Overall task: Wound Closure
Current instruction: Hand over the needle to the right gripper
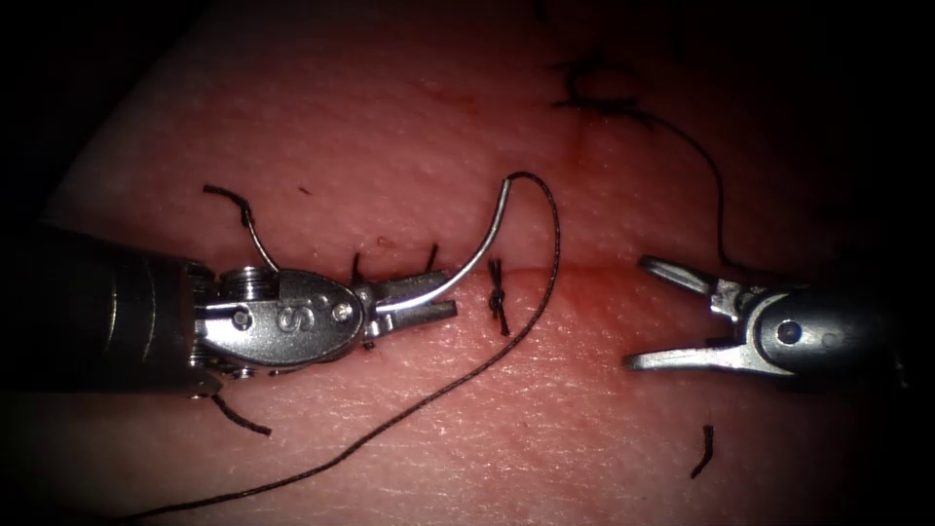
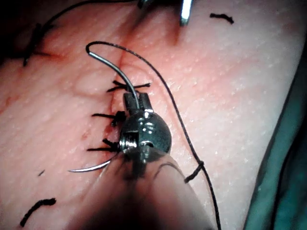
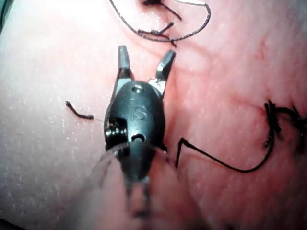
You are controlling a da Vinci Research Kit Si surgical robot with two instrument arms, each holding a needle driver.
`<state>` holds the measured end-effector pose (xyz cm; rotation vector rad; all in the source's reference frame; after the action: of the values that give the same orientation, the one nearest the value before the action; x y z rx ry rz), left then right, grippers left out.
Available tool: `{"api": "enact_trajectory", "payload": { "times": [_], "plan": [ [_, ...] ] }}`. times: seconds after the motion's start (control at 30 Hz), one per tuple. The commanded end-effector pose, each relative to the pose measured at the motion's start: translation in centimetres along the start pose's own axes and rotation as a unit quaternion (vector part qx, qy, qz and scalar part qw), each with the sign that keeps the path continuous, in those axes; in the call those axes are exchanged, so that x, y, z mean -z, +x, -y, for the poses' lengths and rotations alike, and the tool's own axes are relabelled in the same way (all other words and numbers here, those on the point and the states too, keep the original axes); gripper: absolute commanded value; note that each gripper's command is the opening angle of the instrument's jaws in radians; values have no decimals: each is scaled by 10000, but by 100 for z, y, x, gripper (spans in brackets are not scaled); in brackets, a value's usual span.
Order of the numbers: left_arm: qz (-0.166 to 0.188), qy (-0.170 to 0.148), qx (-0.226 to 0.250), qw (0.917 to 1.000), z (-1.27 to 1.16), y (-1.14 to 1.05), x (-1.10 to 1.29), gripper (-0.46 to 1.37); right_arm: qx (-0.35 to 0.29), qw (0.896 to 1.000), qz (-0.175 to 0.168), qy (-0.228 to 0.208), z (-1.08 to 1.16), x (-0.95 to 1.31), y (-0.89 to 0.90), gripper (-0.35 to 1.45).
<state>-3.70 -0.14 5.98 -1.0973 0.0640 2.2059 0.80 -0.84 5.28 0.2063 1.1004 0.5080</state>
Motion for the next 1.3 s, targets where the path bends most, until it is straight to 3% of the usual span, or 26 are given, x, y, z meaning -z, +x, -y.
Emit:
{"api": "enact_trajectory", "payload": {
  "times": [0.03,0.27,0.57,1.0,1.3],
  "plan": [
    [-66,12,-76,9999,0,0,0,-35,-282,9996,-86,-9,5,0,0,107],
    [-468,281,-409,9977,-5,6,3,-35,-1516,9878,-347,-120,10,-12,3,108],
    [-542,600,-861,9930,-12,8,8,-35,-2593,9647,-436,-170,17,-31,7,110],
    [-546,723,-1006,9908,-19,13,4,-35,-2733,9601,-536,-251,19,-47,20,104],
    [-585,804,-1127,9886,-25,16,4,-35,-3108,9477,-654,-304,14,-57,26,95]
  ]
}}
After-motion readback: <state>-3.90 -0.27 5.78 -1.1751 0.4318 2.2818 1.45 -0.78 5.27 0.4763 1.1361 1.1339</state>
